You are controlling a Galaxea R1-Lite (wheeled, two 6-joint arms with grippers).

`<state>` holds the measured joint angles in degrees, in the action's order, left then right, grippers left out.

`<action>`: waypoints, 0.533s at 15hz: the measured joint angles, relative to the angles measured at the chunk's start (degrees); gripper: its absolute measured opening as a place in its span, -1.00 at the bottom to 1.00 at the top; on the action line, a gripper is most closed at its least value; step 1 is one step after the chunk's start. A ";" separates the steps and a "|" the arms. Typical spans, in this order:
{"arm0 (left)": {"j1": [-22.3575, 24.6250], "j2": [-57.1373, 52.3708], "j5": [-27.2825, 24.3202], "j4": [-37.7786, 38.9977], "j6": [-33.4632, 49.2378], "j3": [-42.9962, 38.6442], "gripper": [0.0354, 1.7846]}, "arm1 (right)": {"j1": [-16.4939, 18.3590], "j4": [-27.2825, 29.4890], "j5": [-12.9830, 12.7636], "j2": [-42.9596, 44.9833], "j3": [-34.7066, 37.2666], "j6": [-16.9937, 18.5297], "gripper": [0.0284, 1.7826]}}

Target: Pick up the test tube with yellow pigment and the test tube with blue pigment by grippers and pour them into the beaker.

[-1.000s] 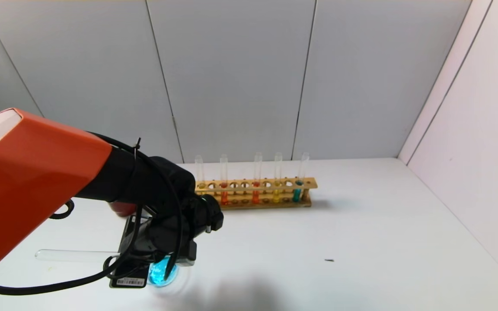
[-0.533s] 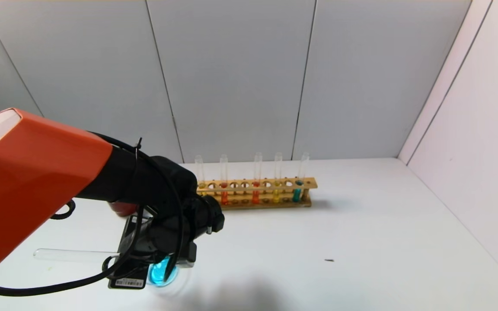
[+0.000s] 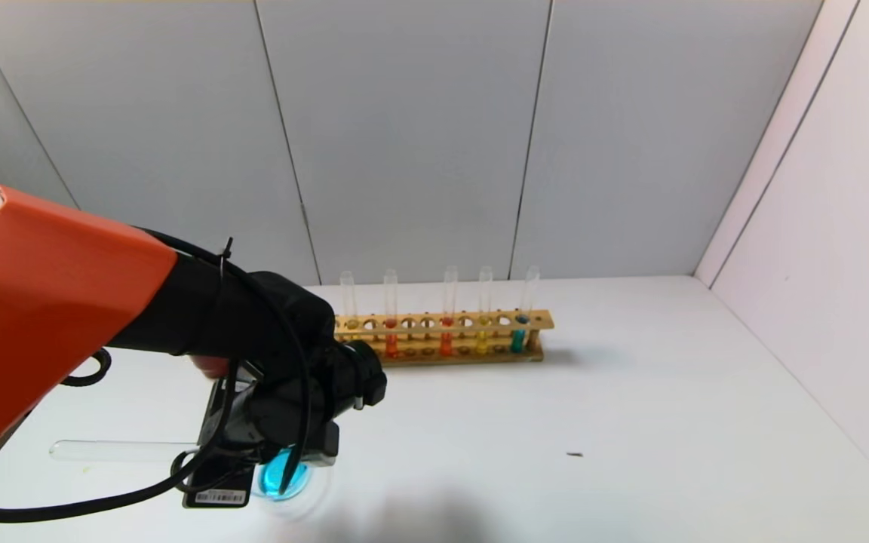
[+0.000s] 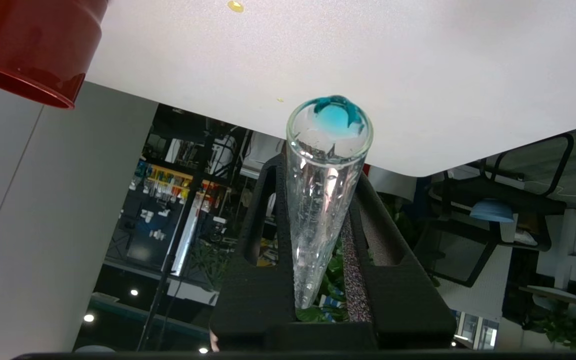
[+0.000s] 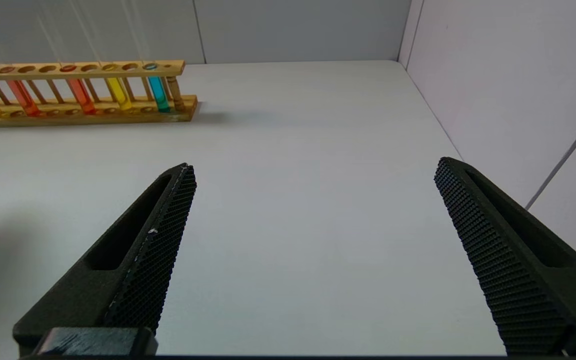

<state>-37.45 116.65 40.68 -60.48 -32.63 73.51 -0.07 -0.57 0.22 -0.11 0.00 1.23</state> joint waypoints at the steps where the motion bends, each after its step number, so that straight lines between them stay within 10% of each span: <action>1: -0.01 -0.12 0.11 -0.02 0.04 0.00 -0.68 | 0.00 0.00 0.00 0.00 0.00 -0.02 0.96; 8: -0.23 0.16 0.38 0.00 0.04 0.09 -0.68 | 0.00 -0.02 0.02 0.00 0.00 -0.02 0.96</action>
<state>-37.68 116.81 41.06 -60.48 -32.60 73.59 -0.07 -0.60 0.24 -0.11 0.00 1.21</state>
